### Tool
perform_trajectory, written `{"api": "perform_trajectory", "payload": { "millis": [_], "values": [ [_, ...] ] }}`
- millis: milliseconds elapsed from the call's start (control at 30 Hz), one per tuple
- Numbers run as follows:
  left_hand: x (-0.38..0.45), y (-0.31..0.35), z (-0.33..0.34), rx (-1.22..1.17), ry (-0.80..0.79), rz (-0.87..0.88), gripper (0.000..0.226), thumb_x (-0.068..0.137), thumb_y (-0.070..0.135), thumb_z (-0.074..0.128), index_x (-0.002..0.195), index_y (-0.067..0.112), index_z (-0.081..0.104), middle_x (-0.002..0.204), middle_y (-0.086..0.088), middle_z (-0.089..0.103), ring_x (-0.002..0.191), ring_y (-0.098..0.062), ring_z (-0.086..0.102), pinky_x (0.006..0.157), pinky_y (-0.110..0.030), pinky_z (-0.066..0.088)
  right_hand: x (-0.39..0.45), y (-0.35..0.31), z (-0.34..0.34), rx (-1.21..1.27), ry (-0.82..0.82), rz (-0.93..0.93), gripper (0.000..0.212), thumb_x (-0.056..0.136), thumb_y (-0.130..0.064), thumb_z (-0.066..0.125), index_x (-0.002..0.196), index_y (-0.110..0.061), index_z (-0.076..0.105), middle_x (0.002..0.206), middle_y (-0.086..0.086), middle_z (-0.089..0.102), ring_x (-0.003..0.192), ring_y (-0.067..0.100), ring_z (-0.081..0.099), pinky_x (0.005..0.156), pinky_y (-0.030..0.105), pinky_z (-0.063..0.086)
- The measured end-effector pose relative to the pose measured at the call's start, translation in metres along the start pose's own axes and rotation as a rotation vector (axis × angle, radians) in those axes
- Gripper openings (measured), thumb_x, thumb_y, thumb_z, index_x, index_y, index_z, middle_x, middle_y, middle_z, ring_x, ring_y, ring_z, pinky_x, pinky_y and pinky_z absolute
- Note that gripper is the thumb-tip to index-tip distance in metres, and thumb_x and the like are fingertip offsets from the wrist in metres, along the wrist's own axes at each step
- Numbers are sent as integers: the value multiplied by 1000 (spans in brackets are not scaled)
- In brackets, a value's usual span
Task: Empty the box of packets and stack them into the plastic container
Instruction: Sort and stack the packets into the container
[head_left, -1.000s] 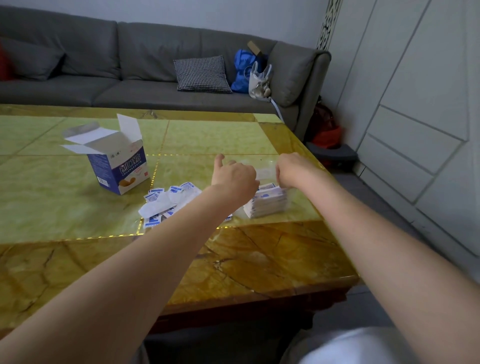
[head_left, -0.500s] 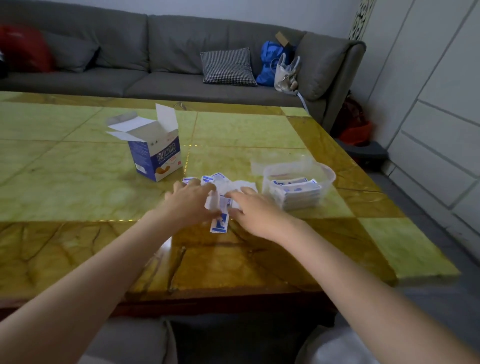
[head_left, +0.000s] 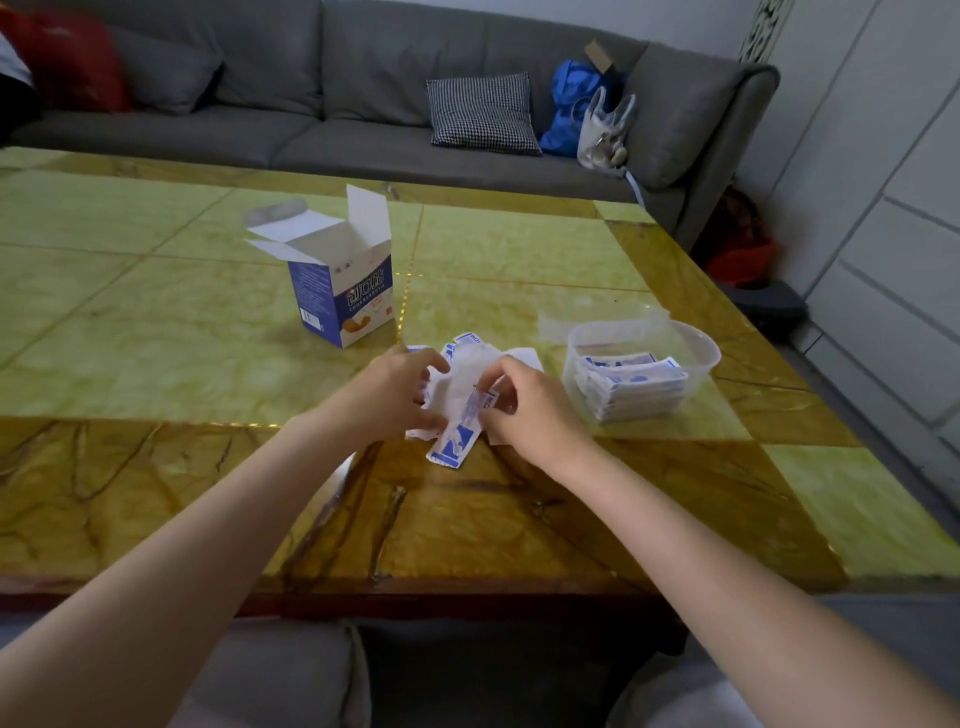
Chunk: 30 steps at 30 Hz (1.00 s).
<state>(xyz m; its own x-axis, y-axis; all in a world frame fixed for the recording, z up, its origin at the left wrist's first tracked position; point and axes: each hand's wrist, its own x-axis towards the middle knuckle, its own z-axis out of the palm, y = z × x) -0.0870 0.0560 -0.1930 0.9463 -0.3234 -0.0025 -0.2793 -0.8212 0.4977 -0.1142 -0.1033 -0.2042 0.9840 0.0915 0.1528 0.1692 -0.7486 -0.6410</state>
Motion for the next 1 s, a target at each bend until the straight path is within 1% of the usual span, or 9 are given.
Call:
{"api": "perform_trajectory", "payload": {
  "millis": [67,133,333,433,500,633,767,900,1000],
  "values": [
    [0,-1,0,-16,-8,-24,58,74,16,73,126,18,48,104,-5,54,78,-13,49,63,-18,38,2,-4,-5,113,27,55,24,85,-8,62,105,-15,52,85,-4,58,77,11,54,59,11,41],
    [-1,0,0,-50,-29,-30,59,75,17,71,128,19,46,97,-3,57,77,-14,50,57,-17,39,4,-7,-12,183,74,89,24,83,-7,63,104,-14,53,82,-3,57,75,13,54,60,16,41],
    [1,-3,-9,-32,46,-62,36,83,15,64,118,14,55,115,-6,59,92,-15,52,76,-24,43,-1,-17,-35,299,166,108,8,85,-12,59,85,-7,66,73,2,60,66,13,52,66,28,45],
    [1,1,-10,-23,206,-80,26,87,12,55,113,9,59,116,-11,59,103,-23,55,89,-32,46,-6,-18,-41,150,102,89,9,85,-13,58,84,-5,62,76,4,60,71,18,54,66,27,43],
    [1,11,-5,-17,246,-38,24,89,14,51,111,8,60,114,-12,58,104,-24,55,87,-32,44,-10,-17,-40,-16,54,76,15,85,-15,59,88,-1,62,84,9,65,77,22,59,68,30,46],
    [3,34,14,163,193,67,34,92,28,49,122,13,54,124,-10,52,116,-26,47,93,-31,37,-16,-13,-37,-210,15,17,8,85,-17,57,87,-9,57,88,7,64,82,25,59,65,32,44],
    [11,39,33,518,91,18,51,90,45,47,122,6,46,127,-14,49,121,-29,43,96,-33,36,-22,-8,-39,-523,51,-92,9,88,-10,47,95,-14,52,87,7,61,84,29,58,61,30,36],
    [14,39,28,575,148,4,31,93,29,44,113,5,49,113,-13,60,108,-31,55,82,-35,42,-30,-9,-34,-656,-31,-203,13,93,-10,43,103,-13,51,85,9,58,81,31,59,59,31,33],
    [13,27,18,454,184,8,24,89,10,47,111,9,56,108,-13,64,99,-33,60,75,-36,45,-31,-7,-30,-647,-75,-237,16,90,-4,42,101,-11,51,73,5,45,69,29,50,58,30,32]
  ]
}}
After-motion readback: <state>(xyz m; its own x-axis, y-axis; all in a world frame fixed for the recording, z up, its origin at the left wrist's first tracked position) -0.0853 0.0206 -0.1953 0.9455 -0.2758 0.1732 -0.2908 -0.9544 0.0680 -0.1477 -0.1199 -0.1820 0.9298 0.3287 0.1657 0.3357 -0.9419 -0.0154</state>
